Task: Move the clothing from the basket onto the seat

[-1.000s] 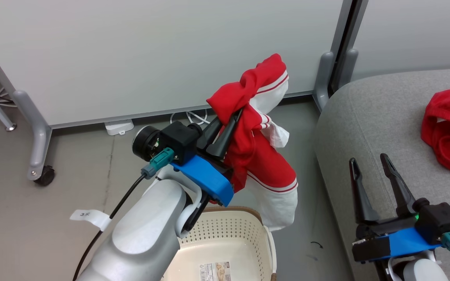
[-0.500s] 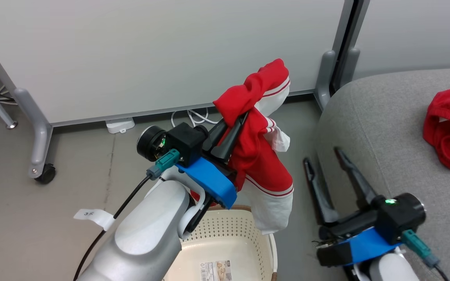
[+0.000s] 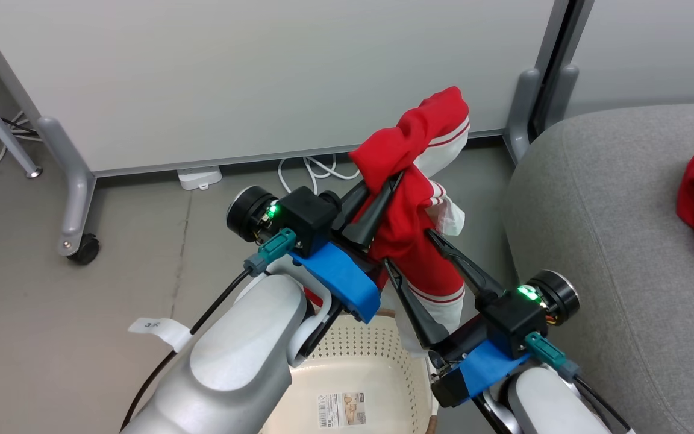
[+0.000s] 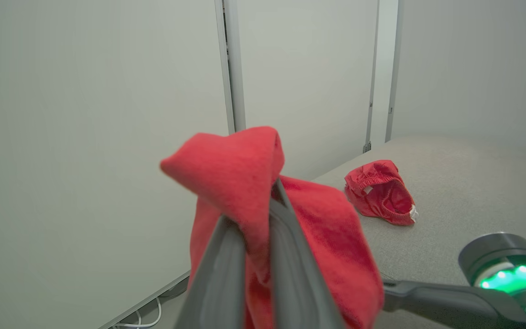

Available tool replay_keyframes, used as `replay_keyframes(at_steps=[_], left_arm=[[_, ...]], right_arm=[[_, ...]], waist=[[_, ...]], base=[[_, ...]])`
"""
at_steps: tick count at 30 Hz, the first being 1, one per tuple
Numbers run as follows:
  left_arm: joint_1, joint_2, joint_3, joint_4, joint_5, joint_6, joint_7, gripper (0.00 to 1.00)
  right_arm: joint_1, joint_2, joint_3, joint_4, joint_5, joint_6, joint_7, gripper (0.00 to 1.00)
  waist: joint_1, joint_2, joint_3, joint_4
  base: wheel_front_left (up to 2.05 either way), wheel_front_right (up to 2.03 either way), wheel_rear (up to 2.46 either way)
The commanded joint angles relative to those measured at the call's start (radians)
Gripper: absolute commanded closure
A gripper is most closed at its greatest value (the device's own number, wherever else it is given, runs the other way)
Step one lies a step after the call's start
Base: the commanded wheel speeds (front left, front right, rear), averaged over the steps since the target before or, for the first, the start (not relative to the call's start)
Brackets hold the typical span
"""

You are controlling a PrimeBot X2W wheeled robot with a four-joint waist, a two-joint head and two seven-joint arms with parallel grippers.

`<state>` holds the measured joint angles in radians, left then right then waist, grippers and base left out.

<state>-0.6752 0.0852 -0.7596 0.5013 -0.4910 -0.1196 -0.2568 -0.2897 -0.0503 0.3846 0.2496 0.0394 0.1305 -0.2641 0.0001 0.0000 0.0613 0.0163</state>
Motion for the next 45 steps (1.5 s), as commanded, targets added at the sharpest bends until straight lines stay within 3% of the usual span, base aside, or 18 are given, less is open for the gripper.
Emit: replay_keyframes(at_steps=[1,7,15,16,17,18,45], left_arm=[[-0.017,-0.004,-0.006,-0.006,0.004,0.001,-0.005,1.00],[-0.031,-0.016,-0.026,-0.017,0.000,-0.001,-0.006,1.00],[-0.036,-0.025,-0.050,-0.028,-0.009,-0.002,-0.007,1.00],[-0.038,-0.025,-0.052,-0.028,-0.008,-0.002,-0.007,1.00],[-0.038,-0.026,-0.055,-0.027,-0.009,-0.002,-0.008,1.00],[-0.039,-0.027,-0.057,-0.026,-0.011,-0.003,-0.008,1.00],[-0.050,-0.032,-0.039,-0.020,0.002,0.009,-0.010,1.00]], right_arm=[[-0.028,-0.001,0.006,0.038,-0.017,0.001,0.000,0.00],[-0.085,-0.001,-0.006,0.134,-0.045,0.001,-0.001,0.00],[-0.131,-0.001,0.009,0.190,0.025,0.001,0.000,0.00],[-0.136,-0.001,0.009,0.197,0.041,0.001,0.000,0.41],[-0.142,-0.001,0.009,0.200,0.045,0.001,-0.001,0.97],[-0.146,-0.001,0.010,0.204,0.049,0.001,0.000,1.00],[-0.142,0.000,0.028,0.189,0.123,0.001,0.000,1.00]], waist=[[-0.0001,0.0000,0.005,0.007],[-0.0001,0.0000,0.020,0.024],[-0.0001,0.0000,0.032,0.036],[-0.0001,0.0000,0.033,0.038],[-0.0001,0.0000,0.033,0.040],[-0.0001,0.0000,0.033,0.042],[-0.0001,0.0000,0.038,0.031]], base=[[0.00,0.00,0.00],[0.00,0.00,0.00],[0.00,0.00,0.00],[0.00,0.00,0.00],[0.00,0.00,0.00],[0.00,0.00,0.00],[0.00,0.00,0.00]])
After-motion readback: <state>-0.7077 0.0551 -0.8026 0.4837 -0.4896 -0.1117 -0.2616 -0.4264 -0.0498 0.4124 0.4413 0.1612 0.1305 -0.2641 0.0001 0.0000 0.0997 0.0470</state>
